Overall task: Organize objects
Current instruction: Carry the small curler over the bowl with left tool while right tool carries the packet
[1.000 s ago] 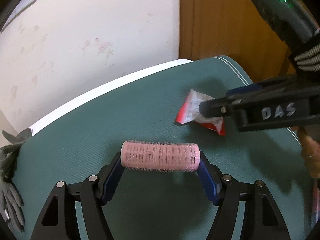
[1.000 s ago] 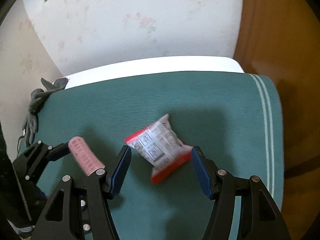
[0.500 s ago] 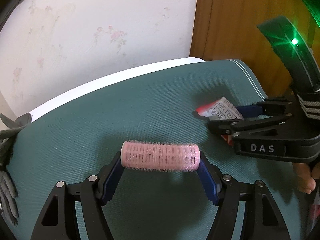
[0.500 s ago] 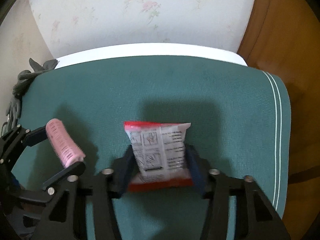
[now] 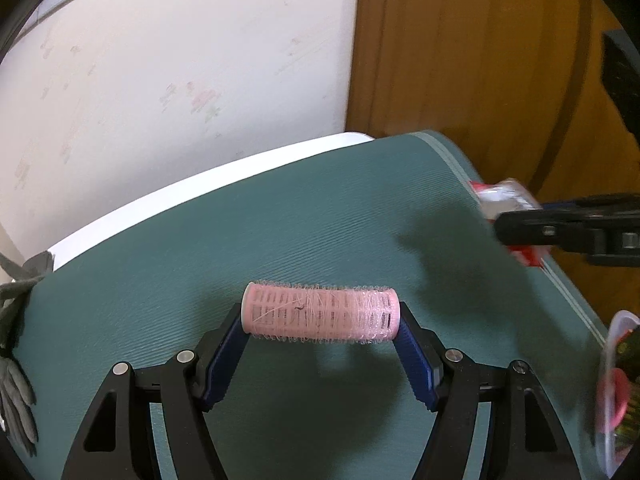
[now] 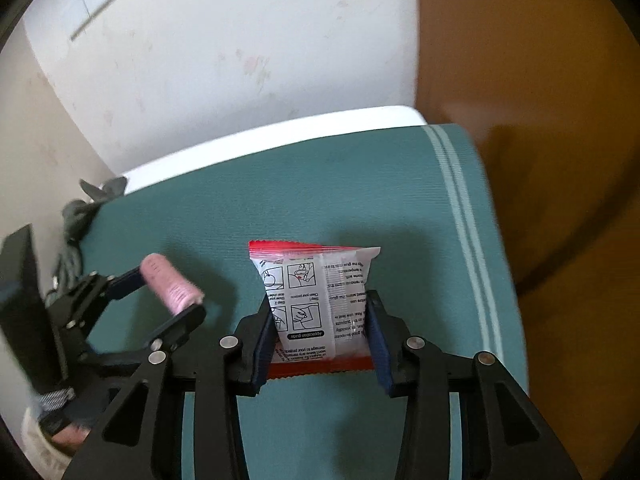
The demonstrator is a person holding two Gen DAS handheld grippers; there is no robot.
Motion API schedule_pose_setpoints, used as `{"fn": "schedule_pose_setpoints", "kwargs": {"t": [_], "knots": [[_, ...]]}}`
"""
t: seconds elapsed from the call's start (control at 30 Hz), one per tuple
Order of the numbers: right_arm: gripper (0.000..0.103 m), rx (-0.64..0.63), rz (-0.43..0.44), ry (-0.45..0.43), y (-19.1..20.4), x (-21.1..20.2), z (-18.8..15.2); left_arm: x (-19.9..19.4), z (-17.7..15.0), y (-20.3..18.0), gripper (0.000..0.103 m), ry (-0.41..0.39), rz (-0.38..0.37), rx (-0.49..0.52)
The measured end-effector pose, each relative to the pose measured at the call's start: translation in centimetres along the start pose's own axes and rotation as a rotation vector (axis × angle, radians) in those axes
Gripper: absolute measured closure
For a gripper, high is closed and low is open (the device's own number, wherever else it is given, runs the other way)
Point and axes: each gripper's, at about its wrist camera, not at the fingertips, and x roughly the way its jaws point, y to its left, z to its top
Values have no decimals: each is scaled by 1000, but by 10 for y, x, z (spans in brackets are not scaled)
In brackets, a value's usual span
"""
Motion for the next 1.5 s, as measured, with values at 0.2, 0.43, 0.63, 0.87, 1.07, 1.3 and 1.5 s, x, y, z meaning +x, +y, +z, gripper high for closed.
{"fn": "schedule_pose_setpoints", "kwargs": {"t": [0.2, 0.43, 0.63, 0.87, 1.07, 1.3, 1.5], "knots": [[61, 48, -1, -41, -17, -57, -39, -16, 2, -20, 29, -35, -52, 47], [61, 114, -24, -91, -34, -118, -101, -44, -3, -53, 29, -83, -138, 125], [61, 241, -100, -111, -68, -155, -157, -61, -5, -86, 29, -104, -230, 184], [61, 357, -146, -130, -94, -174, -195, -75, -13, -114, 29, -112, -304, 238], [61, 401, -148, -126, -97, -179, -214, -82, -20, -136, 29, -103, -370, 275], [61, 373, -178, -98, -88, -175, -225, -88, -26, -151, 29, -107, -392, 313], [61, 338, -238, -51, -82, -165, -236, -95, -30, -153, 29, -105, -403, 317]]}}
